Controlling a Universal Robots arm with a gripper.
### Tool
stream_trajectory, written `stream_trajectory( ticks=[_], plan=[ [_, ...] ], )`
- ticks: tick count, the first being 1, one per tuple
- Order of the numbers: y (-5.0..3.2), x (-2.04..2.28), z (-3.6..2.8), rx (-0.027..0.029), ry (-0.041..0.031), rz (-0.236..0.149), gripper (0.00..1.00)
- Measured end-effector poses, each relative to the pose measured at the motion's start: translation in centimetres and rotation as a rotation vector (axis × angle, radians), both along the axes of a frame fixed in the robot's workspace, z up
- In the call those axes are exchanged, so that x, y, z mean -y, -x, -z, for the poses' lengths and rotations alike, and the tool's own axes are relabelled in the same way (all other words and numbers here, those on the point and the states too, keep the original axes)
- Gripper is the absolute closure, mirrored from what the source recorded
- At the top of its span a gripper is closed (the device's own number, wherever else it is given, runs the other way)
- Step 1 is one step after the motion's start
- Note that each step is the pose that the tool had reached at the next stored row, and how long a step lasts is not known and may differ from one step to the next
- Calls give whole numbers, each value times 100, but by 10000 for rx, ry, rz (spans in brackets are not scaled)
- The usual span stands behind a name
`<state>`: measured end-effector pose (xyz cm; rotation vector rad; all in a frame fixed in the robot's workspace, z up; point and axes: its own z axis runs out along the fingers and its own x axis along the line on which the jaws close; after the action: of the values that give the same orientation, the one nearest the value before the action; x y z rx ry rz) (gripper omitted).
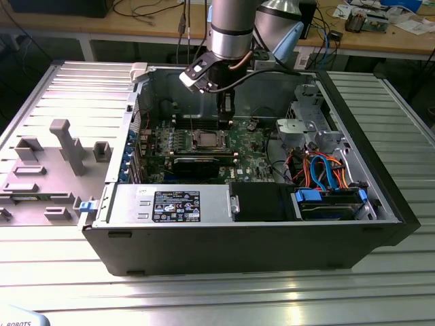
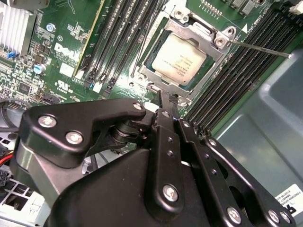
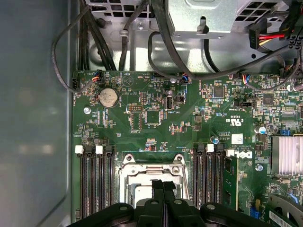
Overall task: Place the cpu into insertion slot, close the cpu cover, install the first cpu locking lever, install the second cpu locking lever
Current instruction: 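Close the cpu cover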
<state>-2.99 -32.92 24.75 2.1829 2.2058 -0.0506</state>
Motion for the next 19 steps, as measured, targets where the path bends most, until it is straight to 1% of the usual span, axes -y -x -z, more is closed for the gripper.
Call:
stream_trajectory(
  ticks=[6, 9, 19],
  plan=[
    [38, 0, 30, -7, 1, -55, 89],
    [94, 0, 44, -7, 0, -53, 89],
    [100, 0, 48, -7, 0, -55, 89]
  ],
)
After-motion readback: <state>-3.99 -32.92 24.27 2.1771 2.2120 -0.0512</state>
